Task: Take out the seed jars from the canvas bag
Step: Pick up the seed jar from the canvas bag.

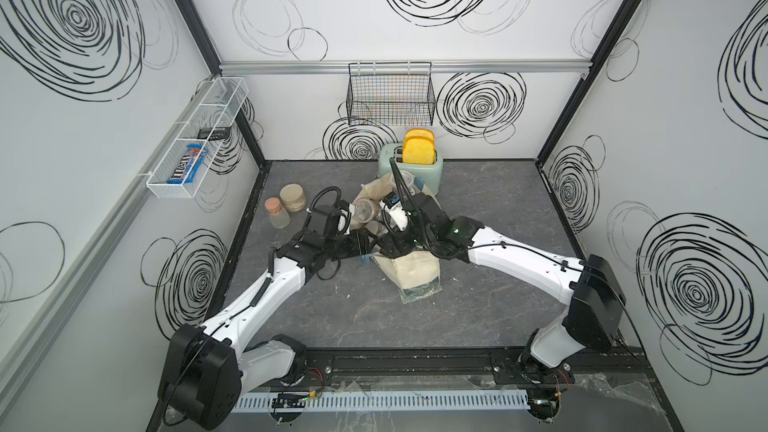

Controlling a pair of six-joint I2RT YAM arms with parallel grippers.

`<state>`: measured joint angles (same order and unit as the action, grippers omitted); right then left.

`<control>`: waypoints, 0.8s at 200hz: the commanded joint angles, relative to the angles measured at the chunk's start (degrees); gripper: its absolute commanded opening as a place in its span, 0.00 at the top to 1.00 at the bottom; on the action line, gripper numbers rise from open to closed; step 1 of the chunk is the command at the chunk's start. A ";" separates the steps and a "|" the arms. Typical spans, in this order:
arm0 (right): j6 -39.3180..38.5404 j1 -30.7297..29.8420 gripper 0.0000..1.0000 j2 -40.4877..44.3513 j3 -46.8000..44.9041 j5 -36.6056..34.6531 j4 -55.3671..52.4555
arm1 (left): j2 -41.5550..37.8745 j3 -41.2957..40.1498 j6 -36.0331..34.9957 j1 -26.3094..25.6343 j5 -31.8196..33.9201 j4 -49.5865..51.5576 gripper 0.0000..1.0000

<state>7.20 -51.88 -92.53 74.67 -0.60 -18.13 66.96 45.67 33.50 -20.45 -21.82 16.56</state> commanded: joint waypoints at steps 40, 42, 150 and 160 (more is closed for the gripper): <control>4.45 -1.12 0.26 -3.80 5.69 -4.76 -13.51 | -3.49 1.38 -0.95 1.32 -1.29 0.07 0.34; 4.55 -1.12 0.27 -3.49 5.82 -4.69 -13.42 | -3.70 1.53 -1.01 1.36 -1.29 0.37 0.34; 7.37 4.86 0.44 12.49 2.63 -13.09 -6.30 | -10.87 9.47 -3.59 6.80 -4.22 10.43 0.32; 7.52 6.95 0.44 14.03 2.47 -13.53 -6.75 | -11.01 9.65 -3.77 7.13 -4.60 10.76 0.32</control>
<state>13.37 -48.88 -81.56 78.13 -10.66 -24.80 56.38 53.82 31.03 -14.33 -24.51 25.69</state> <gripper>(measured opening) 0.677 0.681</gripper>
